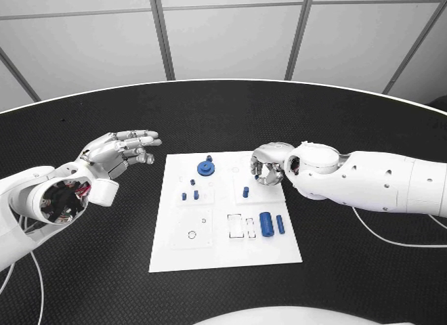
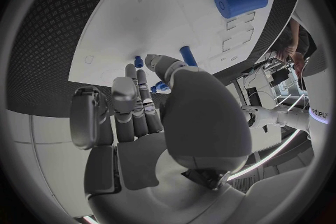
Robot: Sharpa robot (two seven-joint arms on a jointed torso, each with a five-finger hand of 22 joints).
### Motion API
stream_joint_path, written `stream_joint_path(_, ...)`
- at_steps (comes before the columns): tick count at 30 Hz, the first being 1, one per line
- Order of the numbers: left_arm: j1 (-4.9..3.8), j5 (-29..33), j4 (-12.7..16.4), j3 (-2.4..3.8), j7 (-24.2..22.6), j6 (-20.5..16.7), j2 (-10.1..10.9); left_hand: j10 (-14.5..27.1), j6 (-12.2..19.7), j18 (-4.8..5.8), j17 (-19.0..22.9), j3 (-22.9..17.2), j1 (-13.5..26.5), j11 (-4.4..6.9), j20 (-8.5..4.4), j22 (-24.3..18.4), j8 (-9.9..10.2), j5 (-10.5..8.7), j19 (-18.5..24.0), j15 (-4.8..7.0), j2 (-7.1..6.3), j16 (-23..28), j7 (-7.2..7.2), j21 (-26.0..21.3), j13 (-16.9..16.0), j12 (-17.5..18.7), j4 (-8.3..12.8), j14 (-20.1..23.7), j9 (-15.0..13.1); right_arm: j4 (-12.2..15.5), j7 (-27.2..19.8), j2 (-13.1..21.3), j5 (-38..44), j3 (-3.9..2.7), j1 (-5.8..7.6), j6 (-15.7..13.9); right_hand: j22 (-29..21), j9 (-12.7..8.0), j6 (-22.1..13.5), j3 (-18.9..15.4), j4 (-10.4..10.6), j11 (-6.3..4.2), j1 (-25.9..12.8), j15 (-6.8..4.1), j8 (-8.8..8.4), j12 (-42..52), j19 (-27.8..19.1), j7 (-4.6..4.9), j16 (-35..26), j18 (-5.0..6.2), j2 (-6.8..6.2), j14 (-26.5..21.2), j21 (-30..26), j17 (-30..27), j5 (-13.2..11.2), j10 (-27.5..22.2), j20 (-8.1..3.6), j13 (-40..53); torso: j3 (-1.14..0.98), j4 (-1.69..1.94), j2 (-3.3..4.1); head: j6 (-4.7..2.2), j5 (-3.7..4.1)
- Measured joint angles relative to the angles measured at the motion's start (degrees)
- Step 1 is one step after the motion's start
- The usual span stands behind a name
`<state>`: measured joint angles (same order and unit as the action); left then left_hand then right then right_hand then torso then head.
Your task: Assemble the parts on the task board
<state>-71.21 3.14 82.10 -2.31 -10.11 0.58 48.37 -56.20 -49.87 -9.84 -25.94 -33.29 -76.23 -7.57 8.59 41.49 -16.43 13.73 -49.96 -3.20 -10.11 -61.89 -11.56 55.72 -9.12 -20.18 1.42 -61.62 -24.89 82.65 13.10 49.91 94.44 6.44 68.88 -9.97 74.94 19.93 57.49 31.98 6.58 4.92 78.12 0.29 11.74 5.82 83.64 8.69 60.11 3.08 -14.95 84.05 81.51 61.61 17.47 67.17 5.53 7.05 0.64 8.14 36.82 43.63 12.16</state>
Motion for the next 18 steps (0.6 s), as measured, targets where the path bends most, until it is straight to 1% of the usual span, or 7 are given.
stream_joint_path(6,0.00,0.00,0.03,0.00,0.17,0.02,0.04,0.00,0.00,0.01,0.00,0.00,0.00,0.00,0.00,0.00,0.00,0.00,0.00,0.00,0.00,0.00,0.00,0.00,0.00,0.00,0.00,0.00,0.00,-0.35,-0.37,-0.20,0.00,0.00,-0.13,-0.30,0.00,0.25,0.26,0.30,-0.01,0.03,0.55,0.00,0.24,0.21,0.00,0.11,1.60,0.00,0.55,0.00,0.63,1.09,0.00,0.38,0.00,0.03,0.00,-0.01,0.01,0.05,-0.03)
stream_joint_path(9,-0.01,0.00,0.02,0.00,0.20,-0.03,0.06,0.00,0.00,0.01,0.00,0.00,0.00,0.00,0.00,0.00,0.00,0.00,0.00,0.00,0.00,0.00,0.00,0.00,0.00,0.00,0.00,0.00,0.00,-0.57,-0.45,-0.34,0.00,0.01,-0.17,-0.25,0.00,0.39,0.56,0.30,-0.01,-0.16,0.53,0.00,0.58,0.22,0.00,-0.20,2.60,-0.08,0.53,0.00,0.86,1.81,0.00,0.57,0.00,0.10,0.00,-0.02,0.02,0.15,-0.03)
stream_joint_path(10,-0.01,0.00,0.02,0.00,0.22,-0.03,0.06,0.00,0.00,0.01,-0.01,0.00,0.00,0.00,0.00,0.01,0.00,0.00,0.00,0.00,0.00,0.00,0.00,0.00,0.00,0.00,0.00,0.00,0.00,-0.66,-0.45,-0.38,0.00,0.01,-0.19,-0.21,-0.01,0.43,0.56,0.39,-0.10,-0.16,0.53,0.00,0.58,0.22,0.00,-0.20,2.90,-0.71,0.53,0.00,1.00,2.05,0.00,0.57,0.00,0.10,0.00,-0.01,0.02,0.18,-0.03)
stream_joint_path(11,-0.01,0.00,0.03,0.00,0.23,-0.03,0.07,0.00,0.00,0.02,0.03,0.00,0.00,0.00,0.00,-0.01,0.00,0.00,0.00,0.00,0.00,0.00,0.00,-0.05,0.01,0.00,0.00,0.00,0.00,-0.76,-0.46,-0.43,0.00,0.01,-0.20,-0.15,-0.01,0.55,0.67,0.54,-0.25,-0.26,0.76,0.00,0.58,0.22,0.00,-0.30,3.36,-0.88,0.76,0.00,1.37,2.38,0.00,0.66,0.00,0.12,0.01,-0.01,0.02,0.22,-0.02)
stream_joint_path(13,-0.01,0.00,0.05,0.00,0.25,-0.03,0.07,0.00,0.00,0.02,0.09,0.00,0.00,0.00,0.00,-0.05,0.00,0.00,0.00,0.00,0.00,0.00,0.00,-0.25,0.06,0.00,0.00,0.00,0.00,-0.99,-0.48,-0.53,0.00,0.01,-0.25,0.00,-0.01,0.66,0.76,0.55,-0.26,-0.41,0.81,0.00,0.90,0.35,0.19,-0.40,4.02,-0.88,0.84,0.00,1.65,2.87,0.00,0.82,-0.20,0.17,0.03,0.00,0.03,0.27,0.01)
stream_joint_path(14,-0.01,0.00,0.05,0.00,0.27,-0.04,0.07,0.00,0.00,0.02,0.10,0.00,0.00,0.00,0.00,-0.05,0.00,0.00,0.00,0.00,0.00,0.00,0.00,-0.25,0.06,0.00,0.00,0.00,-0.01,-1.07,-0.48,-0.57,0.00,0.01,-0.28,0.08,-0.01,0.78,1.00,0.70,-0.41,-0.29,0.65,0.00,0.93,0.45,0.20,-0.52,4.53,-0.88,1.08,0.00,2.04,3.28,0.00,1.10,-0.20,0.19,0.03,0.01,0.03,0.30,0.02)
stream_joint_path(18,-0.01,-0.06,0.04,0.00,0.35,-0.07,0.08,0.00,0.00,0.02,0.09,0.00,0.00,0.00,0.00,-0.05,0.00,0.00,0.00,0.00,0.00,0.00,0.00,-0.25,0.06,0.00,0.00,0.00,0.01,-1.34,-0.51,-0.82,0.00,0.01,-0.40,0.46,-0.01,1.14,1.47,1.01,-0.73,-0.68,0.97,-0.21,1.47,0.45,0.20,-0.72,5.69,-0.88,1.74,-0.20,2.69,4.14,0.00,1.50,-0.20,0.32,0.03,0.03,0.02,0.41,0.02)
